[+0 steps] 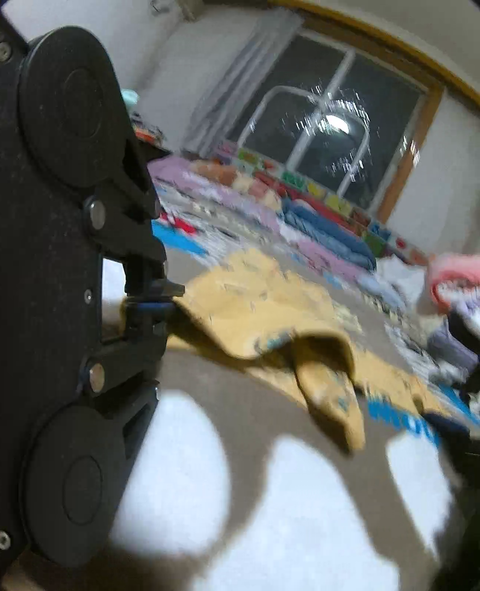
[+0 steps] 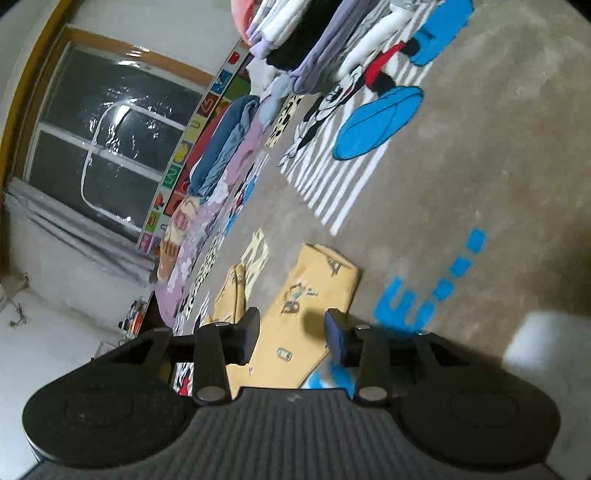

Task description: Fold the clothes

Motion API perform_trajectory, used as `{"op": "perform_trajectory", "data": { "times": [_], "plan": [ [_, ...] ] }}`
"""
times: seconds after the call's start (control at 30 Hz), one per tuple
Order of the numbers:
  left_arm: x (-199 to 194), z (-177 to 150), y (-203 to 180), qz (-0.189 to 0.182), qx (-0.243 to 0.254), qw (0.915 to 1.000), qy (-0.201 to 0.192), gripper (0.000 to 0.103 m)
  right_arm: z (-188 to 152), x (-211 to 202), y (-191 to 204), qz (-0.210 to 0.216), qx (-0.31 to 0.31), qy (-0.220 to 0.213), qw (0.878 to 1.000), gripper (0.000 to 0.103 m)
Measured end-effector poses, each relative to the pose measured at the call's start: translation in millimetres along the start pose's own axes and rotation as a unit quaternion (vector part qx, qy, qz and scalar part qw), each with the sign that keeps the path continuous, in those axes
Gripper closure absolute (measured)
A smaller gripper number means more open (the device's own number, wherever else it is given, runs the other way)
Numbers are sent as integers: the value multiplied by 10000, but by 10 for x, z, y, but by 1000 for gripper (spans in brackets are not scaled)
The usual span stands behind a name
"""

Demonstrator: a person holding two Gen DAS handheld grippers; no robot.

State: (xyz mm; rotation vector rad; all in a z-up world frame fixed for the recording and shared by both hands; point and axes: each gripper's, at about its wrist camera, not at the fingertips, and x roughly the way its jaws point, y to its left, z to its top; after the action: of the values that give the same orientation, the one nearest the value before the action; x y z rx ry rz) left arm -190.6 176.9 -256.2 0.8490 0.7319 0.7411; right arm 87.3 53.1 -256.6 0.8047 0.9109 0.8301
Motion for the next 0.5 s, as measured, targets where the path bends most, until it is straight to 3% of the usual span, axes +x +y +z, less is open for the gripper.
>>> {"op": "perform_trajectory", "data": {
  "times": [0.1, 0.37, 0.43, 0.5],
  "plan": [
    [-39, -37, 1, -237, 33, 9997, 79, 102, 14, 88, 28, -351, -457, -52, 9983, 103],
    [-86, -45, -65, -339, -2, 9990, 278, 103, 1, 53, -6, -368, -393, -162, 9984, 102],
    [-109, -36, -43, -454, -115, 9986, 248, 103, -18, -32, -13, -347, -339, -198, 9986, 94],
    [-151, -34, 101, -829, -326, 9957, 271, 103, -27, -50, -14, -304, -255, -134, 9991, 84]
  ]
}}
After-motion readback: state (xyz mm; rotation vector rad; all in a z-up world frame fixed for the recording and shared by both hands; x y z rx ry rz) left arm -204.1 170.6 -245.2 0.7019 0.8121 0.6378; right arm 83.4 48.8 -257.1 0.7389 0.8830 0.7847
